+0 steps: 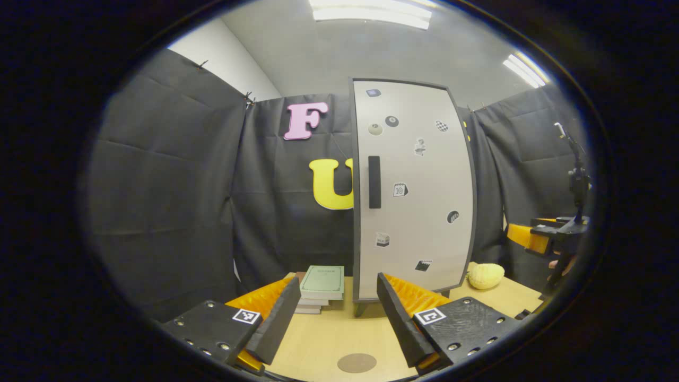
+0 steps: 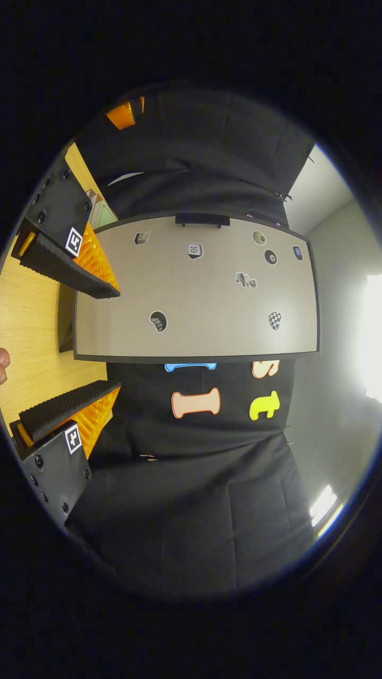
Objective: Open the cabinet door with the right hand, grasp the bottle in the cabinet with the left hand and place it on the coaster, then close the cabinet door with the right hand.
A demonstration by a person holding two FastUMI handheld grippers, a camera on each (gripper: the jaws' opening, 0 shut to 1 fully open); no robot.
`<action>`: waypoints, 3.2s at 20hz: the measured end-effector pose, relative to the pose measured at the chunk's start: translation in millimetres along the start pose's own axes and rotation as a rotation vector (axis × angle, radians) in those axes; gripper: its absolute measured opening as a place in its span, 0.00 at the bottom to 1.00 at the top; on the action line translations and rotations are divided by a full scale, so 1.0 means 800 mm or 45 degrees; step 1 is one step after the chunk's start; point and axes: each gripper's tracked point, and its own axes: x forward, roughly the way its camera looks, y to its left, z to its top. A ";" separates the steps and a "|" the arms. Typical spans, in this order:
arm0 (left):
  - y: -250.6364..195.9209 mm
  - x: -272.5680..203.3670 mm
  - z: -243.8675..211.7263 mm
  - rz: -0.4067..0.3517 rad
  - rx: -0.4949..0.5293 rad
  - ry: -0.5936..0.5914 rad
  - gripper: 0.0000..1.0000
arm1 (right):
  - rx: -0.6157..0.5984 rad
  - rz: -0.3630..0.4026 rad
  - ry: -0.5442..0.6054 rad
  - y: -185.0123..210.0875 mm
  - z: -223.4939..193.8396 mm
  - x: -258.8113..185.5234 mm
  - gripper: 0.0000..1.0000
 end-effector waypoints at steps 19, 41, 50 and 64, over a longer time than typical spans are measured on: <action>-0.002 0.005 -0.025 -0.039 -0.025 0.021 0.87 | 0.003 -0.046 -0.048 -0.010 0.043 0.008 0.97; 0.119 -0.066 -0.090 0.341 -0.227 0.147 0.90 | -0.065 0.383 -0.138 0.238 0.213 0.147 0.98; 0.180 -0.100 -0.126 0.485 -0.169 0.222 0.87 | -0.025 0.395 -0.063 0.326 0.194 0.203 0.97; 0.194 -0.095 -0.139 0.470 -0.123 0.251 0.87 | 0.109 0.343 0.189 0.373 0.134 0.257 0.50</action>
